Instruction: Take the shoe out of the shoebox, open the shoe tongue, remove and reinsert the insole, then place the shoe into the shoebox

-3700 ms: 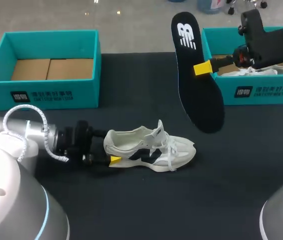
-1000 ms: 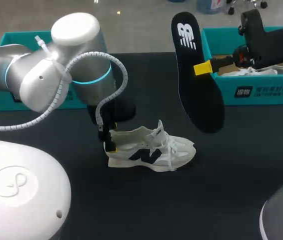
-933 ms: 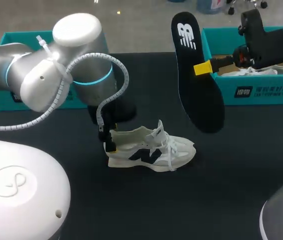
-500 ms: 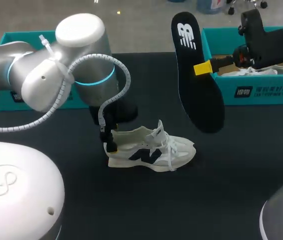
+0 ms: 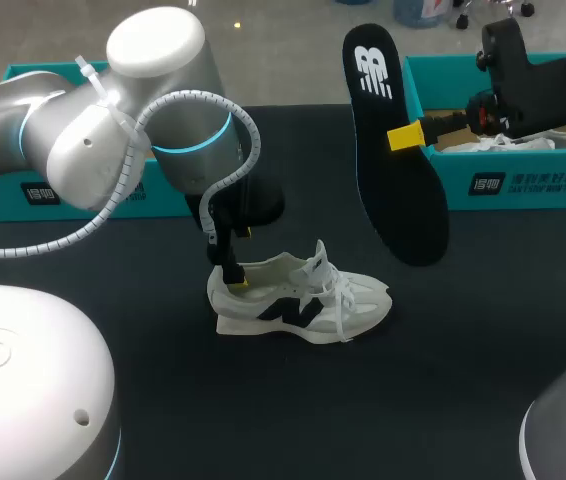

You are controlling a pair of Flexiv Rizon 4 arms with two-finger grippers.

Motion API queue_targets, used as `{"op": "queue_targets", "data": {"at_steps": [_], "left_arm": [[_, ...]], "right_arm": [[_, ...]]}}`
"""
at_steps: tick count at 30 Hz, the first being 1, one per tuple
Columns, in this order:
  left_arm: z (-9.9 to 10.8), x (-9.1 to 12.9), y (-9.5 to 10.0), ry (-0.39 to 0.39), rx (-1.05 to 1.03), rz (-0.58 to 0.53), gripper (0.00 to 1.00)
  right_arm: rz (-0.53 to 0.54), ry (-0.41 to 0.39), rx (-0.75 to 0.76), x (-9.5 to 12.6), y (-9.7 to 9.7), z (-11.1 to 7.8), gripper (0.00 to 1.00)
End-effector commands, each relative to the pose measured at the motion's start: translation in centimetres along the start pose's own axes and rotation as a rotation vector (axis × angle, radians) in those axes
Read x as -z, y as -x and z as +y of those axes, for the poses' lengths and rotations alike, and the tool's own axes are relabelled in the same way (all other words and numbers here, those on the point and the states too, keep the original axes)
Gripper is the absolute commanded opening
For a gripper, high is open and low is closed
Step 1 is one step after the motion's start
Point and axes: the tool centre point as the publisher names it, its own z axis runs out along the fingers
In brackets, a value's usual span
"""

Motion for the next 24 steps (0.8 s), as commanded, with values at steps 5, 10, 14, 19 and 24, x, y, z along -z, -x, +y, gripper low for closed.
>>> {"op": "queue_targets", "data": {"at_steps": [5, 10, 14, 19, 24], "left_arm": [[-1.0, -2.5, 2.2, -0.015, -0.021, 0.025, 1.0], [-2.0, -3.4, 3.2, -0.025, -0.032, 0.041, 1.0], [-2.7, -4.0, 3.8, -0.039, -0.039, 0.049, 0.99], [-3.7, -4.8, 3.9, -0.056, -0.053, 0.074, 0.84], [-4.6, -5.7, 3.8, -0.058, -0.059, 0.086, 0.76]], "right_arm": [[0.0, -0.002, 0.0, -0.1, 0.1, 0.0, 0.0], [0.0, -0.002, 0.0, -0.1, 0.1, 0.0, 0.0], [0.0, -0.002, 0.0, -0.1, 0.1, 0.0, 0.0], [0.0, -0.002, 0.0, -0.1, 0.1, 0.0, 0.0], [0.0, -0.002, 0.0, -0.1, 0.1, 0.0, 0.0]]}}
